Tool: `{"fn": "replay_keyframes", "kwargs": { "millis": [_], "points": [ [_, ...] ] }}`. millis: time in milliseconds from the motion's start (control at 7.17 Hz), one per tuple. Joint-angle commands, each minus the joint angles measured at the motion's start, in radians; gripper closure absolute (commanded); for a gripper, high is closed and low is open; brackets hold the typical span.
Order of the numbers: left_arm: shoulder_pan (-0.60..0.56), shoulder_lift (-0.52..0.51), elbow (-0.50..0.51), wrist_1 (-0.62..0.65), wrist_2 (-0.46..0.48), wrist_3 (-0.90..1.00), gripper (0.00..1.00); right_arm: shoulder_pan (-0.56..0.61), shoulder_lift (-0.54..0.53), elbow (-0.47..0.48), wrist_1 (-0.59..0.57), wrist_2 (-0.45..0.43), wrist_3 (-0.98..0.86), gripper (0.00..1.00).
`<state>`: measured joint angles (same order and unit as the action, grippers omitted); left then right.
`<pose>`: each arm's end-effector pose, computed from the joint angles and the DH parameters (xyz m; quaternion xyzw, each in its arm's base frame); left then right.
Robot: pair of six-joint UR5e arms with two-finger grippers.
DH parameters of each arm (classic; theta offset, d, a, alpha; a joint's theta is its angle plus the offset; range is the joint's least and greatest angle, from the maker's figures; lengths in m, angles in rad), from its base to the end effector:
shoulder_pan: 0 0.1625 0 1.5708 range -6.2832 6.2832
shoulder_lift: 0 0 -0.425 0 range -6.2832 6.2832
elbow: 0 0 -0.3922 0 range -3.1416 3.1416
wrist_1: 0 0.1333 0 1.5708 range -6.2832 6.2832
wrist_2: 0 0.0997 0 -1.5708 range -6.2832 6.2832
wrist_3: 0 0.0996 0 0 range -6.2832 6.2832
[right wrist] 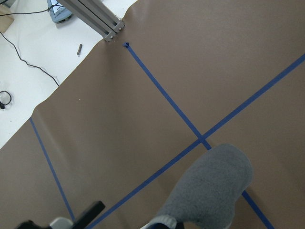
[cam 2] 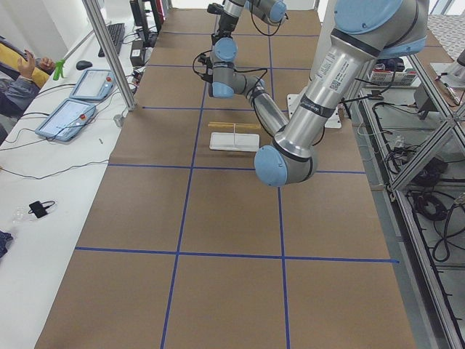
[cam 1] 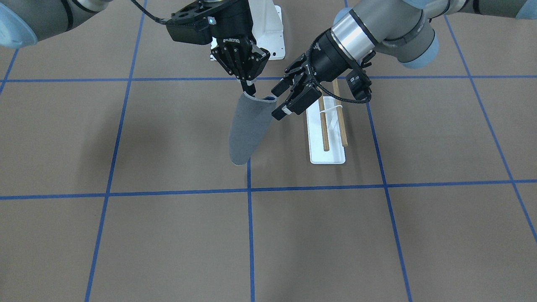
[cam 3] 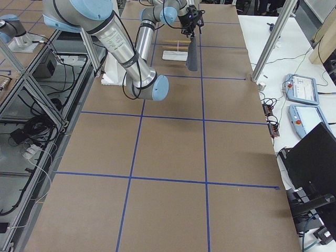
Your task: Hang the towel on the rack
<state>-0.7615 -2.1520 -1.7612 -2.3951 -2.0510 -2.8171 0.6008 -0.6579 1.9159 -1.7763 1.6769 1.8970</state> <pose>0.3742 -0.4774 0.1424 -0.3281 0.6352 -0.4806 0.5078 -0.4193 -0.4361 0.0117 0.0232 -0.5031 0.3622 0.7843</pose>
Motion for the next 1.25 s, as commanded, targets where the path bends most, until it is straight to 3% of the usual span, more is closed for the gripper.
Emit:
{"fn": "replay_keyframes", "kwargs": {
  "millis": [0,418,558,697,837,976,1115],
  "points": [
    [0.004,0.000,-0.003,0.001,0.000,-0.007,0.09,-0.007,0.001,0.000,0.002,-0.008,0.007,1.00],
    [0.014,0.000,-0.006,0.001,0.000,-0.005,0.15,-0.007,0.001,0.006,0.002,-0.008,0.007,1.00],
    [0.017,0.000,-0.007,0.002,0.000,-0.015,0.22,-0.009,0.001,0.006,0.002,-0.008,0.007,1.00],
    [0.017,-0.002,-0.007,0.004,0.002,-0.042,0.40,-0.009,0.001,0.006,0.002,-0.008,0.007,1.00],
    [0.019,0.000,-0.007,0.004,0.000,-0.042,0.44,-0.009,0.000,0.008,0.002,-0.008,0.007,1.00],
    [0.019,-0.002,-0.007,0.004,0.000,-0.044,0.62,-0.009,0.000,0.008,0.002,-0.008,0.007,1.00],
    [0.019,0.000,-0.009,0.004,0.000,-0.044,0.89,-0.009,0.000,0.008,0.002,-0.008,0.007,1.00]
  ]
}}
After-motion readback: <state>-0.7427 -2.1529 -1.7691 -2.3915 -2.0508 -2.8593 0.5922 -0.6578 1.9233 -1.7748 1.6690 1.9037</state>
